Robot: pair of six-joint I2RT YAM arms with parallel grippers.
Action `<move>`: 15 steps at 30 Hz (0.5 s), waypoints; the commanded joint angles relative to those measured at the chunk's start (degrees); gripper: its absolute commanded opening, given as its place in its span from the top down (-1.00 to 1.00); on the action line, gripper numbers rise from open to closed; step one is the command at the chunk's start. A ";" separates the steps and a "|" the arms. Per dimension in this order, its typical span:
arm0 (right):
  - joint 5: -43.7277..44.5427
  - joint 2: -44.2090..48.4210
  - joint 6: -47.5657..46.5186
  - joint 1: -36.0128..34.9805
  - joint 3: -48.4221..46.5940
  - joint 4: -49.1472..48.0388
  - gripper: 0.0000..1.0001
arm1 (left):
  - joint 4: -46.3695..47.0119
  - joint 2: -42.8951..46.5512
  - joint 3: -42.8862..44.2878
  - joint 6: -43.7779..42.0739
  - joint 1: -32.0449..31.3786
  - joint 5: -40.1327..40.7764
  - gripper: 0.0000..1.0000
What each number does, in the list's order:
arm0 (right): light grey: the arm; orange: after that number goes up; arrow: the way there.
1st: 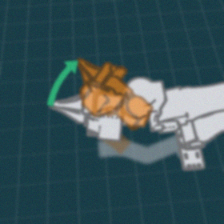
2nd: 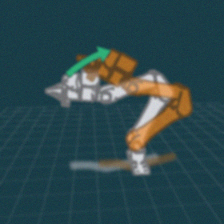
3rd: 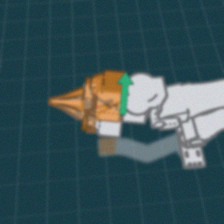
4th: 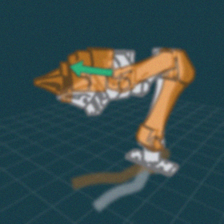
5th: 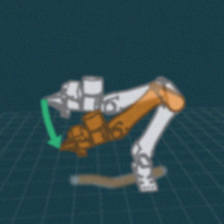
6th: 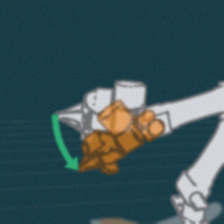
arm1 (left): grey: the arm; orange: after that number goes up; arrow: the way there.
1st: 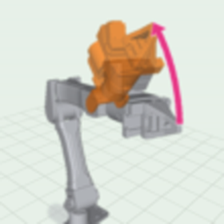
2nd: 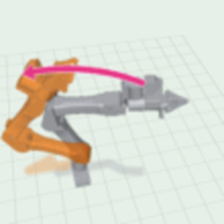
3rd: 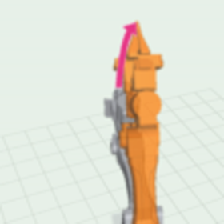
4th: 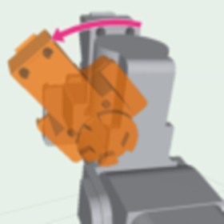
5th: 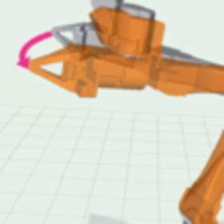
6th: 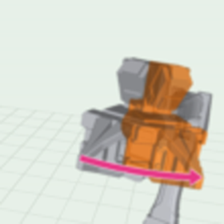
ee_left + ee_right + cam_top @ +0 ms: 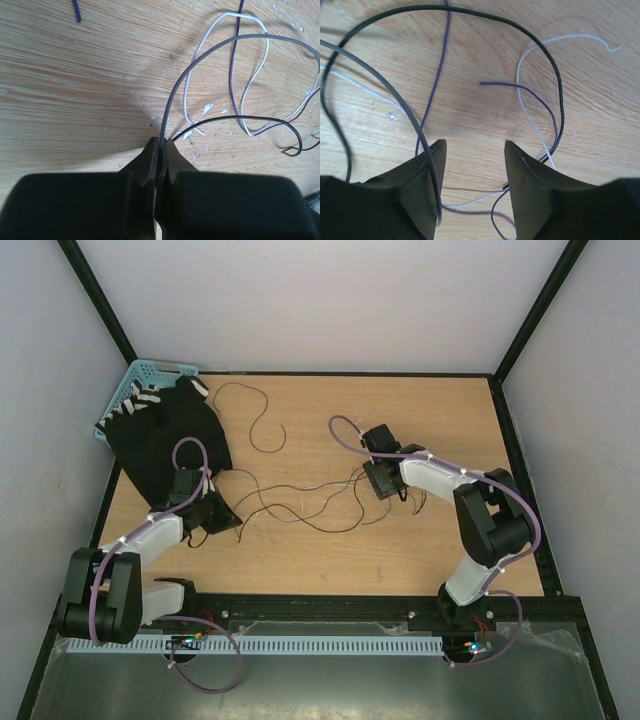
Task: Zip-tie the wires
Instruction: Straighten the cable at the center of the board.
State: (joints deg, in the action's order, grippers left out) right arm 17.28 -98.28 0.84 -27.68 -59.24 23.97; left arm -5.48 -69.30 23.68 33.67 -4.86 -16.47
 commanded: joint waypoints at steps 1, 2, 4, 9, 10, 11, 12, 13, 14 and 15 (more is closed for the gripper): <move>-4.53 4.46 0.02 -0.18 -2.03 3.04 -0.28 | -1.17 -1.60 0.28 -0.80 -0.32 2.42 0.92; -5.24 5.03 -0.13 -0.16 -2.16 3.28 -0.36 | -1.20 -1.87 0.33 -0.88 -0.28 2.61 0.90; -6.23 6.22 -0.50 -0.12 -2.46 3.82 -0.47 | -0.92 -2.45 0.39 -0.89 -0.31 2.83 0.82; -8.29 9.10 -0.84 -0.11 -3.13 4.53 -0.66 | -0.42 -4.18 1.06 -1.03 -0.32 2.65 0.46; -8.68 9.54 -0.84 -0.16 -3.45 4.54 -0.69 | -0.49 -4.34 1.13 -1.03 -0.32 2.67 0.38; -8.94 10.00 -0.84 -0.16 -3.65 4.54 -0.71 | -0.42 -4.35 1.17 -1.14 -0.32 2.70 0.31; -9.05 10.48 -0.72 -0.11 -3.95 4.59 -0.74 | -0.46 -4.28 1.12 -1.18 -0.32 2.83 0.26; -8.87 10.86 -0.63 -0.10 -4.26 4.54 -0.76 | -0.42 -4.20 1.12 -1.21 -0.32 2.92 0.22; -8.69 11.23 -0.52 -0.16 -4.54 4.59 -0.78 | -0.46 -4.12 1.07 -1.32 -0.26 3.01 0.18; -8.33 11.53 -0.42 -0.18 -4.87 4.60 -0.79 | -0.51 -3.89 1.02 -1.32 -0.24 3.02 0.14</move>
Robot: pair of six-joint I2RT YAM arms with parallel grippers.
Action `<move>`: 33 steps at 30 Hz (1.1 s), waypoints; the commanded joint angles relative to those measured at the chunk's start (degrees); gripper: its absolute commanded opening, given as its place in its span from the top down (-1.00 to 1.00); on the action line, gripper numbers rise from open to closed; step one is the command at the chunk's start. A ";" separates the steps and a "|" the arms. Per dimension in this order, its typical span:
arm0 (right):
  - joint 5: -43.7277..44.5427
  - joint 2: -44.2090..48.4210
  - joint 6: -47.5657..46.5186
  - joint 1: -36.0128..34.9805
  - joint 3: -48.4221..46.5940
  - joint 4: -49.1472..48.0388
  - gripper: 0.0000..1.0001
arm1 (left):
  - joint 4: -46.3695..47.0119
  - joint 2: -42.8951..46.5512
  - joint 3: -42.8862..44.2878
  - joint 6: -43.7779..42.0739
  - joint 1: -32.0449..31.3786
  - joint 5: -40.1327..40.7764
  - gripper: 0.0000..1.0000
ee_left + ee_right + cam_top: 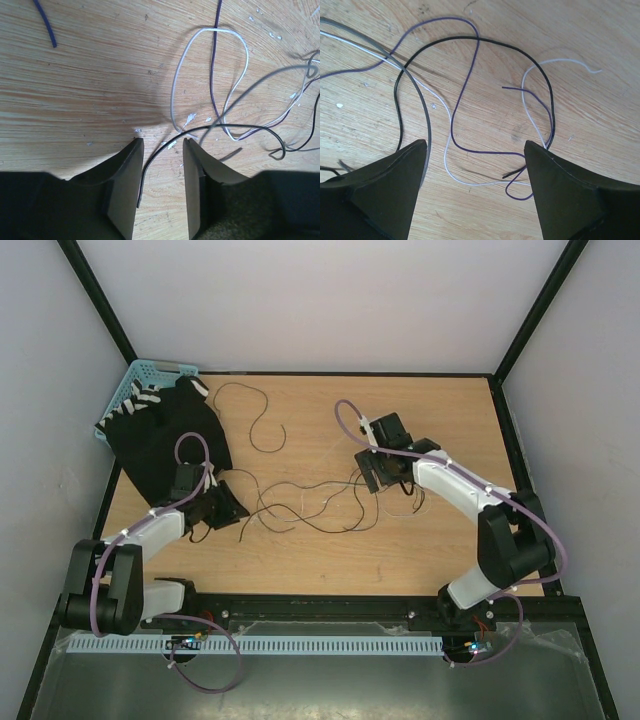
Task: Zip-tie the wires
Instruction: Straighten the cable at the center of the board.
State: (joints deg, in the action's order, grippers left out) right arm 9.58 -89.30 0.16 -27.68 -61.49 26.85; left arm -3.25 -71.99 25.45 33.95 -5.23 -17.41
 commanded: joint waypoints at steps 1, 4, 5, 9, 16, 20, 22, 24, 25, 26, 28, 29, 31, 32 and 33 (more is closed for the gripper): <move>-0.18 2.67 0.43 -0.17 -2.97 1.71 -0.80 | -2.74 -0.98 -0.71 -1.59 0.14 3.96 0.11; 0.30 3.31 0.85 -0.18 -4.55 1.43 -0.84 | -3.33 0.19 -0.38 -1.71 0.22 3.96 0.02; 0.03 3.60 1.08 -0.18 -4.98 1.22 -0.86 | -3.86 0.78 -0.16 -1.80 0.29 3.94 -0.03; -2.47 4.45 1.69 -0.16 -5.37 0.21 -0.90 | -6.46 4.34 1.29 -2.55 0.49 4.14 -0.22; -6.62 4.41 2.85 -0.26 -3.95 -1.49 -0.90 | -11.91 12.06 4.59 -4.94 0.41 3.99 -0.35; -10.28 4.52 3.87 -0.95 -3.30 -3.97 -0.90 | -13.05 15.89 6.48 -5.37 0.32 2.72 -0.39; -11.35 4.01 4.29 -1.69 -3.77 -5.46 -0.90 | -13.01 18.32 7.57 -5.73 0.24 1.91 -0.42; -12.81 2.99 4.93 -2.45 -4.59 -7.39 -0.89 | -13.05 21.43 8.86 -6.56 0.23 1.33 -0.47; -13.45 2.30 5.36 -2.77 -5.19 -8.41 -0.89 | -13.06 22.64 9.52 -6.90 0.22 1.18 -0.50; -13.88 1.43 5.78 -3.09 -5.96 -9.62 -0.90 | -13.16 23.96 10.20 -7.51 0.24 1.01 -0.53; -14.02 -0.64 6.99 -3.74 -7.62 -12.50 -0.90 | -13.46 26.18 11.78 -8.39 0.23 0.72 -0.63; -14.04 -1.95 7.74 -3.92 -8.58 -14.05 -0.91 | -13.84 27.31 12.46 -8.81 0.22 0.71 -0.70; -14.07 -4.76 9.57 -4.25 -11.15 -17.57 -0.93 | -15.12 29.29 13.51 -9.31 0.30 1.54 -0.96; -13.96 -6.39 10.49 -4.46 -12.23 -19.20 -0.93 | -15.79 30.27 13.90 -9.44 0.31 2.09 -0.97; -13.54 -8.72 11.15 -4.71 -13.60 -21.73 -0.93 | -16.36 31.30 14.07 -9.70 0.31 2.53 -0.98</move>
State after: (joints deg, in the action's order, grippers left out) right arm -3.29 -92.60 7.07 -31.55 -69.97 15.49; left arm -16.49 -44.03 37.23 26.39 -5.08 -15.59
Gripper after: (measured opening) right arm 0.963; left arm 0.975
